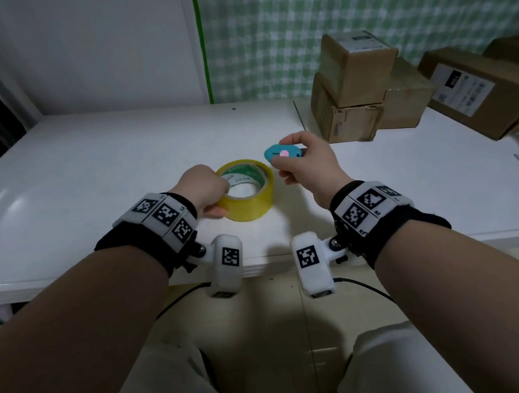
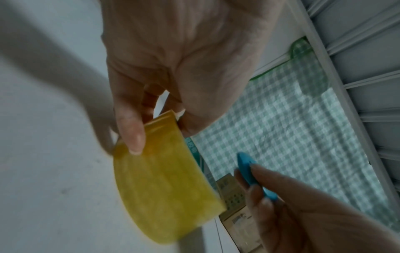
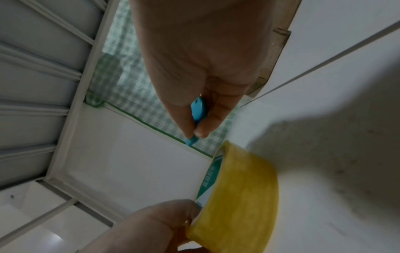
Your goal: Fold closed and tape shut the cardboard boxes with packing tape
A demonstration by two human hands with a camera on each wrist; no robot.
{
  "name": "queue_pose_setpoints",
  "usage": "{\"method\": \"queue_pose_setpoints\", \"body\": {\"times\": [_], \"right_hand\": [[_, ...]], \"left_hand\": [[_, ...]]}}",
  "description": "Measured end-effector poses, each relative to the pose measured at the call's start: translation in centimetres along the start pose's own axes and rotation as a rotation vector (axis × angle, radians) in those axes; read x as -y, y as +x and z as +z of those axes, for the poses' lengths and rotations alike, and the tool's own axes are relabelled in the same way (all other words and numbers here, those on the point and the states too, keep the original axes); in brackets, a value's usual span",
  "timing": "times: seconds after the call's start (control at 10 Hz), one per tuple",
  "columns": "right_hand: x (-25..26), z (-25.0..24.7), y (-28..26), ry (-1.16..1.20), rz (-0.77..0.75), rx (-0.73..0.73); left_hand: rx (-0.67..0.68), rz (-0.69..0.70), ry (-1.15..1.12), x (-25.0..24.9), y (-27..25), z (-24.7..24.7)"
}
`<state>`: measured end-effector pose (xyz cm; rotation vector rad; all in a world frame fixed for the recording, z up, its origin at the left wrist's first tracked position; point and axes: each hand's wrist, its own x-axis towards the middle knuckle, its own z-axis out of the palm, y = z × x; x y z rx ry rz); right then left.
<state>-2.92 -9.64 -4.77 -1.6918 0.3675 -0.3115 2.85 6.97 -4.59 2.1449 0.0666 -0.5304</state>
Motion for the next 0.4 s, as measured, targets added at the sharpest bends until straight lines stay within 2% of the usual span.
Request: {"method": "queue_pose_setpoints", "body": {"times": [0.2, 0.4], "right_hand": [[-0.1, 0.9, 0.3, -0.028, 0.093, 0.168], [-0.8, -0.3, 0.0, -0.144, 0.039, 0.041]], "left_hand": [[0.038, -0.028, -0.087, 0.4, 0.3, 0.7], [0.036, -0.018, -0.142, 0.8, 0.3, 0.0]]}}
